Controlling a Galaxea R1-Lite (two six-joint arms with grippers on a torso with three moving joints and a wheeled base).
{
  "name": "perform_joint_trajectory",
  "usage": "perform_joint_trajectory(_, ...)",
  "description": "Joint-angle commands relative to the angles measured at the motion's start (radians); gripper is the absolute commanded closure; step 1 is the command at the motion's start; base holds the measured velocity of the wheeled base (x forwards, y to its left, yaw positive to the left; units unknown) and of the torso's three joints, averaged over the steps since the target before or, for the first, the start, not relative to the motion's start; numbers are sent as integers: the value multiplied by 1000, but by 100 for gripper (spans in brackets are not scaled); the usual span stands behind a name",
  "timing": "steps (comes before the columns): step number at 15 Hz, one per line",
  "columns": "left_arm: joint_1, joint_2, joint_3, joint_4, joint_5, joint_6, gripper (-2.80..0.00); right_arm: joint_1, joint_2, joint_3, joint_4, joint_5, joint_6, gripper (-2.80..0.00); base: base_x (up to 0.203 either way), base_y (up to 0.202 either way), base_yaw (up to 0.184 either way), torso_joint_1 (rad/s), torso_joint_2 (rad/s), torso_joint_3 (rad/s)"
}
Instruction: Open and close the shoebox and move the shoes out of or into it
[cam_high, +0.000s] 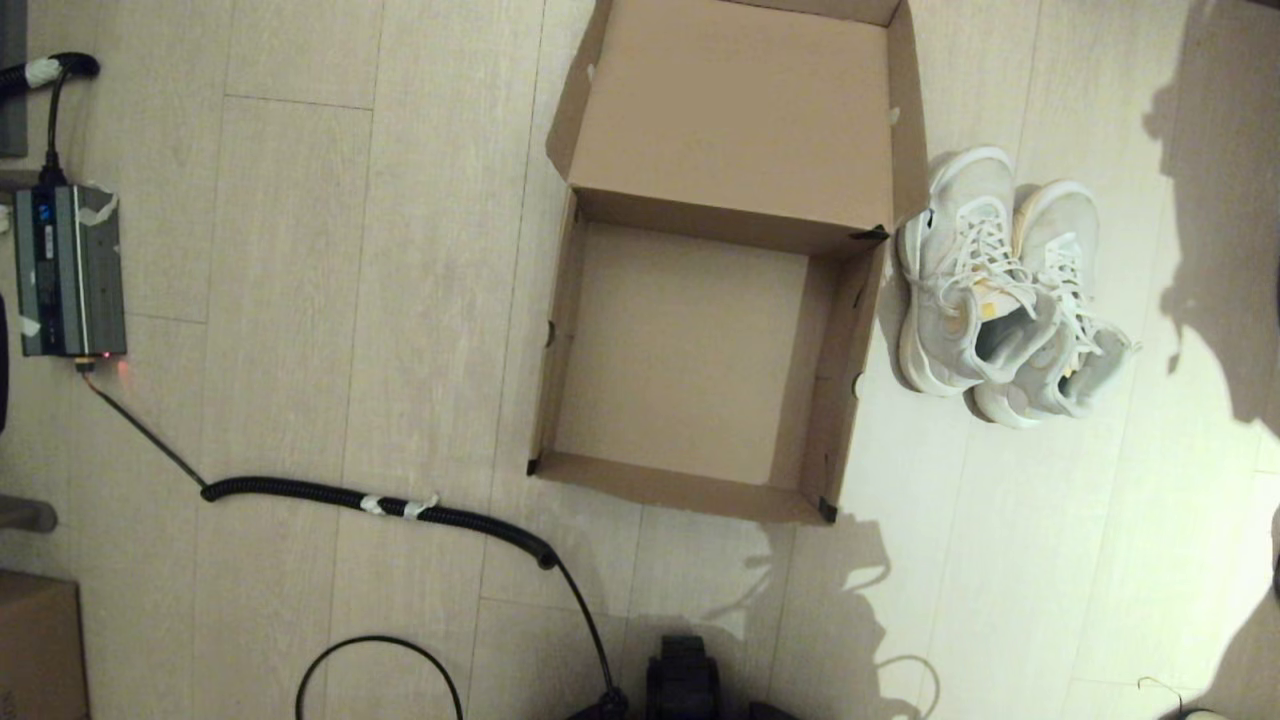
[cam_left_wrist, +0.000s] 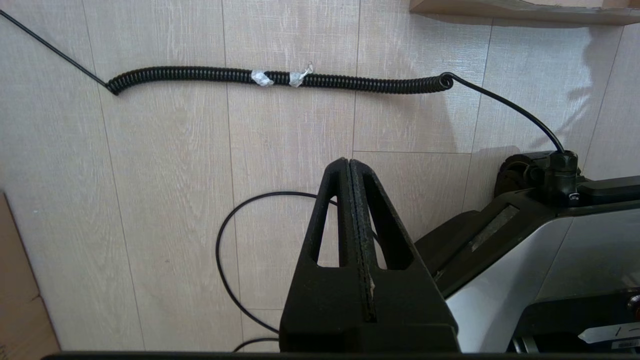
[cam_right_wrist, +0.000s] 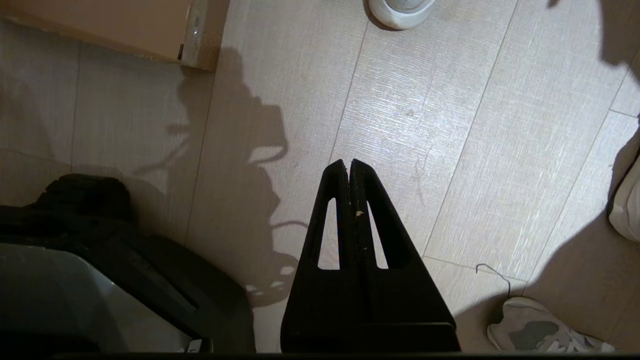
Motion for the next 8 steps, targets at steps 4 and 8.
perform_joint_trajectory(4, 0, 3, 0, 1, 0, 0, 0, -4, 5, -2, -2, -17, 44, 0, 0, 0, 0, 0, 0, 0)
perform_joint_trajectory(8, 0, 3, -1, 1, 0, -18, 0, -4, 5, -2, -3, -15, 64, 0, 0, 0, 0, 0, 0, 0)
